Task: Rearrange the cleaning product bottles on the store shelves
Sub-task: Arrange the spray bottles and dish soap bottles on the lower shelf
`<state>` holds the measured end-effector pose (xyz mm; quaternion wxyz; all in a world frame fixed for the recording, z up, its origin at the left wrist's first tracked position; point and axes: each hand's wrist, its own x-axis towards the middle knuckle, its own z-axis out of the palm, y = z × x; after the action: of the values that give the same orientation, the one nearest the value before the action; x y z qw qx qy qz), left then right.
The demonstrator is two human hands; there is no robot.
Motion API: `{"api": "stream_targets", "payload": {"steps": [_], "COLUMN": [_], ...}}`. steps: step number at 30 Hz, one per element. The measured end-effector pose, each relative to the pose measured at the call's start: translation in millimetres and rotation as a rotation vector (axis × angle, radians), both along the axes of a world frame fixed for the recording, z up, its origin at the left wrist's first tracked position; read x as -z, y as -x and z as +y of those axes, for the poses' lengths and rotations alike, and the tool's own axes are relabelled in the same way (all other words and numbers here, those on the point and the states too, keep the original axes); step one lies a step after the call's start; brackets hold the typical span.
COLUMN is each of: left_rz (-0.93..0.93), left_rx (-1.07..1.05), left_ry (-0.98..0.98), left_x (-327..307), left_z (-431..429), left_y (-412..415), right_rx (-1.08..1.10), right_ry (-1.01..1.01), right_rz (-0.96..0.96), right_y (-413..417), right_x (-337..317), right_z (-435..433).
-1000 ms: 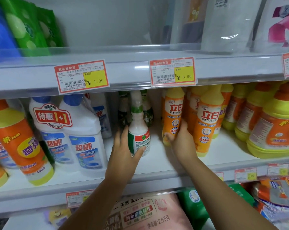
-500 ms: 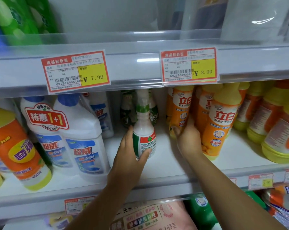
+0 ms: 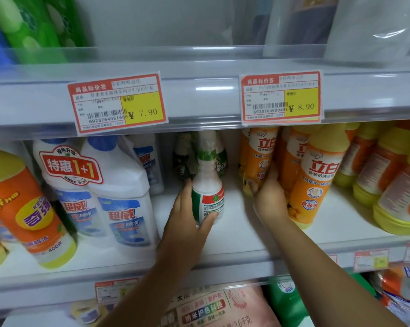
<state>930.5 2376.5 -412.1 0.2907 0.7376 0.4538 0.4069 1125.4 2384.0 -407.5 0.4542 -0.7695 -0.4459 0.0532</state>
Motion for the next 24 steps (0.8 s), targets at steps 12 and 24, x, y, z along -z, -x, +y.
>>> {"api": "stream_targets", "payload": {"steps": [12, 24], "left_rz": [0.241, 0.3], "left_rx": [0.022, -0.324], "left_ry": [-0.132, -0.206], "left_x": [-15.2, -17.5], "left_z": [-43.4, -87.8], "left_y": [28.5, 194.6], "right_rx": [-0.117, -0.56], "right_ry": [0.02, -0.245], "right_rz": [0.039, 0.089], "right_y": [22.4, 187.2], "right_x": [-28.6, -42.0], "right_z": [-59.8, -120.3]}}
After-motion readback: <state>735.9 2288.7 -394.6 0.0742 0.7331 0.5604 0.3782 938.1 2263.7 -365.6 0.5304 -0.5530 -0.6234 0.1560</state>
